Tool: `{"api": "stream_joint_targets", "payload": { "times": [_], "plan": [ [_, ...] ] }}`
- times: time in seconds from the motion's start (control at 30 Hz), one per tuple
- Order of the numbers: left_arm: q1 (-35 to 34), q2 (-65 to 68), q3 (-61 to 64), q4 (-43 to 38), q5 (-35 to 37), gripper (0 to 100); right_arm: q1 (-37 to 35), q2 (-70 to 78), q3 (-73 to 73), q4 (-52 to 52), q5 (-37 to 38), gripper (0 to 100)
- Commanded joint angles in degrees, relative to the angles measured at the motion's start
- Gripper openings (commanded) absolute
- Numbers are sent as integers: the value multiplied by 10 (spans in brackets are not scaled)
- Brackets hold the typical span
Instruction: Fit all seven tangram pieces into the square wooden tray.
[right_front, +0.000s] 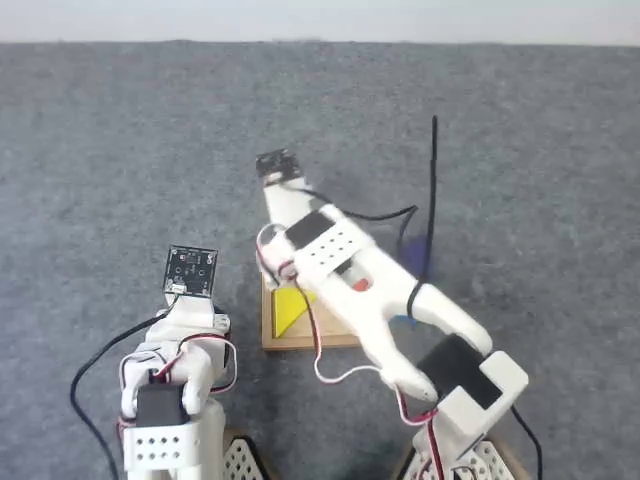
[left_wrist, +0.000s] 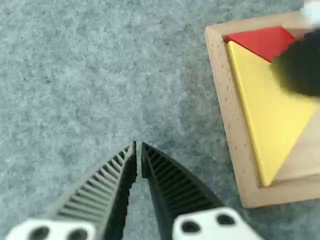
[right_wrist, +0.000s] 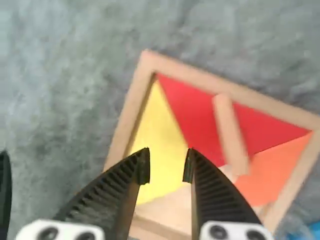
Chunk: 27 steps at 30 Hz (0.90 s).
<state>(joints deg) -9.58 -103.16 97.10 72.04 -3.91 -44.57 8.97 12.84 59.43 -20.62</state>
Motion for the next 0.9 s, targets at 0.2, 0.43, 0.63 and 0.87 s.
{"api": "stream_joint_targets", "payload": {
  "times": [0.2, 0.43, 0.63, 0.87],
  "plan": [
    [3, -9, -6, 2, -1, 21, 48, 10, -42, -52, 75, 123],
    [3, -9, -6, 2, -1, 21, 87, 52, -43, -58, 76, 125],
    [3, -9, -6, 2, -1, 21, 105, 56, -41, -58, 76, 125],
    [3, -9, -6, 2, -1, 21, 106, 12, -48, -39, 74, 126]
  ]
}}
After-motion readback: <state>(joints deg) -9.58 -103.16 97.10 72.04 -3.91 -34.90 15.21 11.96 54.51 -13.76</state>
